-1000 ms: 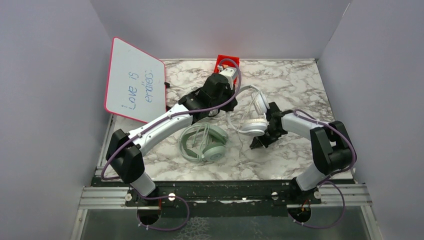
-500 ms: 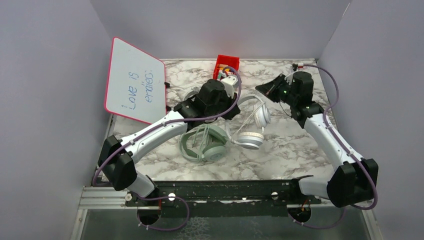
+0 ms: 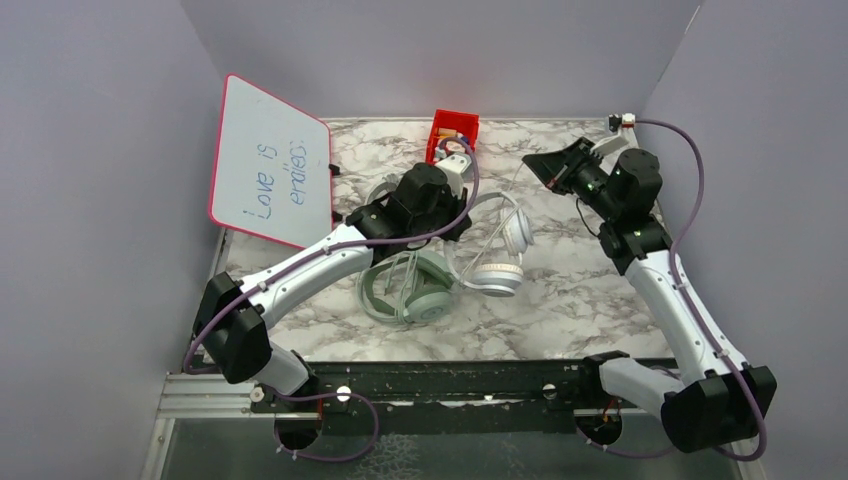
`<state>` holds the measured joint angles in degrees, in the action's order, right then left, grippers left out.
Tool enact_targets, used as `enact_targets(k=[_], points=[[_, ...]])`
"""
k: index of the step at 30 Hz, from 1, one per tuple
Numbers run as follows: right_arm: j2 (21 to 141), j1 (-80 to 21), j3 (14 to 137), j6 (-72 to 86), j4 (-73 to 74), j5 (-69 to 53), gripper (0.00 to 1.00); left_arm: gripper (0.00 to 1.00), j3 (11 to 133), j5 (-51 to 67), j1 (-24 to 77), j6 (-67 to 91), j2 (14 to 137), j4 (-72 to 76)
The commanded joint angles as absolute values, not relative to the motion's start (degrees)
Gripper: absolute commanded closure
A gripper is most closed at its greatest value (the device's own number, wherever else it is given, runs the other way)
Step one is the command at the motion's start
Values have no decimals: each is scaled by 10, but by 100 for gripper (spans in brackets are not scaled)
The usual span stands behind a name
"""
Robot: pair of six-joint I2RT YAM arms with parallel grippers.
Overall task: Wrap the headphones
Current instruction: Wrap the headphones cable around the headphones.
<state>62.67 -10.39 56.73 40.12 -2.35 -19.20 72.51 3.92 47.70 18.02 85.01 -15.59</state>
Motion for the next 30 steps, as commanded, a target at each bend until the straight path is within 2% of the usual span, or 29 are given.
enact_targets(k=[1, 10, 15, 20, 30], points=[[608, -102, 589, 360, -47, -231, 99, 100, 734, 13, 478, 189, 835, -145], [602, -101, 628, 232, -2, -358, 99, 100, 762, 15, 479, 188, 860, -155], [597, -101, 663, 154, 113, -346, 99, 100, 770, 10, 479, 182, 866, -160], [610, -101, 698, 96, 170, -426, 99, 100, 788, 24, 479, 173, 882, -171], [634, -104, 704, 71, 223, -508, 99, 100, 839, 28, 478, 152, 896, -191]])
